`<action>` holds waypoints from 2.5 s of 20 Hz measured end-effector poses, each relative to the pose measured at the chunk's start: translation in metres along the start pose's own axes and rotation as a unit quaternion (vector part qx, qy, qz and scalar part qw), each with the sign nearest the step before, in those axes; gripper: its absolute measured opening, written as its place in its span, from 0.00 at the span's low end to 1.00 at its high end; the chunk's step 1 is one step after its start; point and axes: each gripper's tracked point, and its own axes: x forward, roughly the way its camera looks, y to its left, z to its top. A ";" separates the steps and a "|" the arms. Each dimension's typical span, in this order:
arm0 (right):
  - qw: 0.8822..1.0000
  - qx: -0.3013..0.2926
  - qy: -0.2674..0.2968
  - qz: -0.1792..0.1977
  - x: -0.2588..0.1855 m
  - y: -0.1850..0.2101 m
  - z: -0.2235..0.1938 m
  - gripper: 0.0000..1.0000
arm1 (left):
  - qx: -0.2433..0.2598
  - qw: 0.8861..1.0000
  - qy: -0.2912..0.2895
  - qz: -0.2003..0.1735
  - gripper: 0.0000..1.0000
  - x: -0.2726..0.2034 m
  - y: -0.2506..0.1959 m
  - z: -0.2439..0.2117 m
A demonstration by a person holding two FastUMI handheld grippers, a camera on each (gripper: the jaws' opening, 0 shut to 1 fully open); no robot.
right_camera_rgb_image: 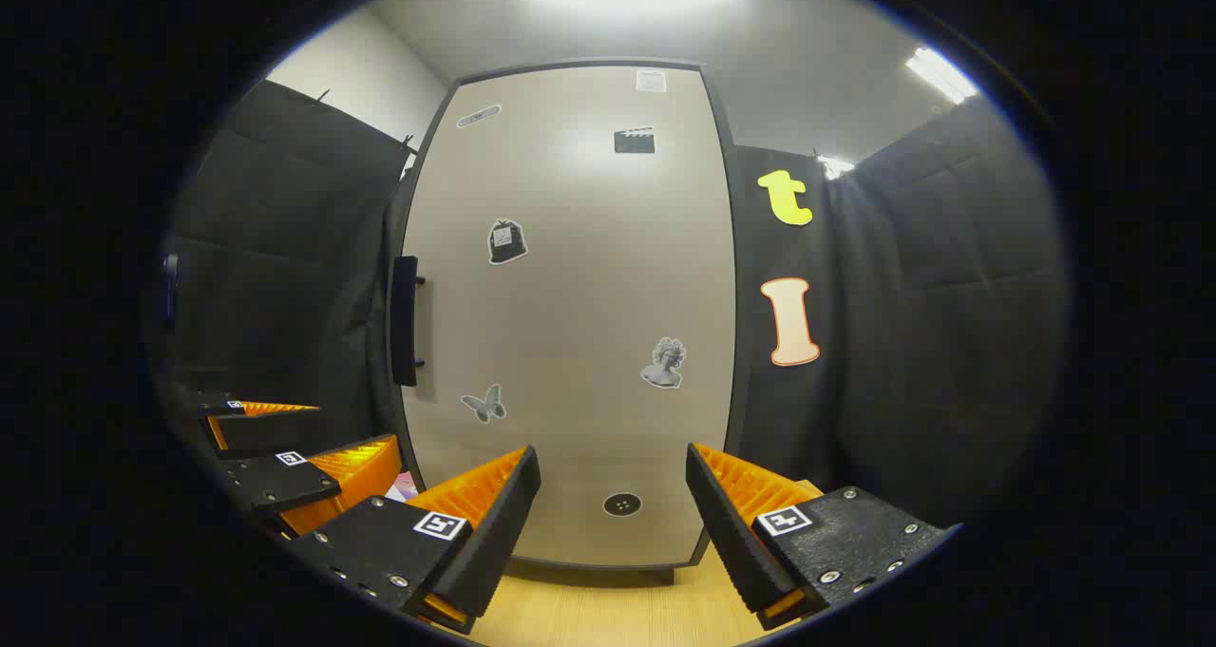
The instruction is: Open the cabinet door with the right hand, grasp the bottle in the cabinet with the left hand and place it on the coaster, then close the cabinet door with the right hand.
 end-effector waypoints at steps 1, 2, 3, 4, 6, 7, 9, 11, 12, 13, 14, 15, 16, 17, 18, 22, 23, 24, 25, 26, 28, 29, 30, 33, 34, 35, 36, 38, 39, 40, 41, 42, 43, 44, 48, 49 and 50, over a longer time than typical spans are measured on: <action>1.000 -0.007 0.002 0.000 0.001 0.001 -0.001 0.95 | -0.003 1.000 -0.002 -0.002 0.87 0.000 0.000 0.001; 1.000 -0.016 0.001 -0.002 0.000 0.000 0.000 0.95 | -0.004 1.000 -0.003 -0.003 0.91 0.000 0.000 0.002; 1.000 -0.025 -0.003 -0.005 -0.001 -0.001 0.002 0.95 | -0.005 1.000 -0.003 -0.004 0.92 0.000 0.000 0.001; 1.000 -0.029 -0.007 -0.008 -0.002 -0.001 0.003 0.92 | -0.006 1.000 -0.003 -0.004 0.92 -0.002 0.001 0.001; 1.000 -0.021 -0.015 -0.012 -0.005 -0.004 0.007 0.95 | -0.015 1.000 -0.009 -0.006 0.92 -0.002 0.000 0.005; 1.000 -0.018 -0.017 -0.014 -0.006 -0.005 0.009 0.95 | -0.019 1.000 -0.011 -0.006 0.87 -0.002 0.001 0.005; 1.000 -0.020 -0.017 -0.009 -0.007 -0.004 0.009 0.95 | -0.011 1.000 -0.010 0.002 0.92 -0.003 0.005 0.003; 0.999 -0.029 -0.017 -0.014 -0.009 -0.008 0.009 0.96 | 0.003 1.000 -0.013 -0.021 0.92 -0.004 -0.006 0.002; 0.999 -0.027 -0.015 -0.015 -0.014 -0.008 0.008 0.96 | 0.008 1.000 -0.016 -0.023 0.87 -0.004 -0.008 0.004; 1.000 -0.024 -0.013 -0.015 -0.018 -0.009 0.007 0.96 | 0.007 0.999 -0.024 -0.024 0.87 -0.005 -0.008 0.007; 1.000 -0.021 -0.013 -0.016 -0.020 -0.012 0.006 0.95 | 0.000 0.999 -0.040 -0.025 0.92 -0.008 -0.009 0.014; 1.000 -0.020 -0.014 -0.017 -0.021 -0.014 0.006 0.96 | -0.009 0.998 -0.052 -0.024 0.87 -0.009 -0.011 0.019; 1.000 -0.019 -0.014 -0.016 -0.018 -0.015 0.007 0.95 | -0.016 0.998 -0.058 -0.022 0.87 -0.010 -0.009 0.023; 1.000 -0.017 -0.014 -0.015 -0.017 -0.016 0.008 0.96 | -0.020 0.998 -0.056 -0.026 0.87 -0.012 -0.010 0.022; 1.000 -0.015 -0.014 -0.015 -0.017 -0.017 0.010 0.94 | -0.019 0.998 -0.050 -0.025 0.92 -0.013 -0.010 0.021; 1.000 -0.009 -0.013 -0.018 -0.019 -0.017 0.011 0.96 | -0.026 0.999 -0.039 -0.018 0.87 -0.012 -0.006 0.016; 1.000 -0.006 -0.012 -0.015 -0.019 -0.015 0.011 0.96 | -0.031 0.999 -0.039 -0.018 0.87 -0.012 -0.006 0.016; 1.000 -0.004 -0.009 -0.011 -0.018 -0.013 0.010 0.95 | -0.032 0.999 -0.037 -0.016 0.87 -0.011 -0.004 0.015; 1.000 -0.001 -0.008 -0.011 -0.019 -0.013 0.010 0.95 | -0.032 0.999 -0.037 -0.012 0.87 -0.014 -0.001 0.015; 1.000 0.001 -0.007 -0.010 -0.018 -0.012 0.011 0.95 | -0.036 0.998 -0.041 -0.015 0.92 -0.015 -0.001 0.018; 1.000 -0.002 -0.007 -0.013 -0.014 -0.013 0.013 0.95 | -0.044 0.998 -0.040 -0.014 0.87 -0.016 0.003 0.017; 1.000 -0.005 -0.007 -0.014 -0.011 -0.014 0.014 0.95 | -0.045 0.998 -0.038 -0.015 0.87 -0.017 0.004 0.016; 1.000 -0.008 -0.007 -0.014 -0.009 -0.013 0.015 0.95 | -0.044 0.998 -0.039 -0.012 0.87 -0.017 0.006 0.016; 1.000 -0.004 -0.012 -0.008 0.003 -0.007 0.027 0.95 | -0.031 0.999 -0.032 -0.005 0.92 -0.024 0.018 0.008; 1.000 -0.002 -0.016 -0.006 0.008 -0.004 0.031 0.95 | -0.030 0.999 -0.027 -0.001 0.87 -0.027 0.023 0.004; 1.000 -0.001 -0.019 -0.002 0.014 0.001 0.035 0.96 | -0.033 0.999 -0.026 0.003 0.87 -0.030 0.028 0.000; 1.000 -0.003 -0.020 0.004 0.019 0.007 0.037 0.95 | -0.037 0.999 -0.022 0.008 0.87 -0.033 0.034 -0.004; 1.000 -0.012 -0.019 0.016 0.030 0.019 0.039 0.95 | -0.043 0.999 -0.015 0.022 0.92 -0.043 0.050 -0.013; 0.999 -0.014 -0.020 0.021 0.035 0.025 0.041 0.96 | -0.045 0.999 -0.013 0.028 0.92 -0.049 0.058 -0.017; 0.999 -0.015 -0.021 0.025 0.040 0.031 0.043 0.95 | -0.044 0.998 -0.012 0.036 0.87 -0.054 0.067 -0.019; 0.999 -0.014 -0.022 0.031 0.045 0.038 0.045 0.95 | -0.043 0.998 -0.010 0.043 0.87 -0.058 0.075 -0.022; 0.999 -0.014 -0.023 0.036 0.050 0.046 0.046 0.95 | -0.041 0.998 -0.010 0.049 0.83 -0.063 0.083 -0.023; 0.999 -0.013 -0.023 0.041 0.054 0.053 0.048 0.95 | -0.038 0.998 -0.009 0.056 0.92 -0.067 0.089 -0.025; 0.999 -0.012 -0.025 0.046 0.058 0.060 0.050 0.95 | -0.034 0.997 -0.008 0.064 0.92 -0.072 0.098 -0.027; 0.997 -0.014 -0.032 0.070 0.067 0.089 0.057 0.95 | -0.022 0.996 -0.004 0.086 0.92 -0.088 0.121 -0.034; 0.996 -0.015 -0.033 0.077 0.069 0.097 0.058 0.94 | -0.020 0.996 -0.003 0.091 0.92 -0.093 0.126 -0.037; 0.996 -0.016 -0.034 0.084 0.070 0.106 0.058 0.94 | -0.018 0.995 0.000 0.099 0.92 -0.098 0.131 -0.041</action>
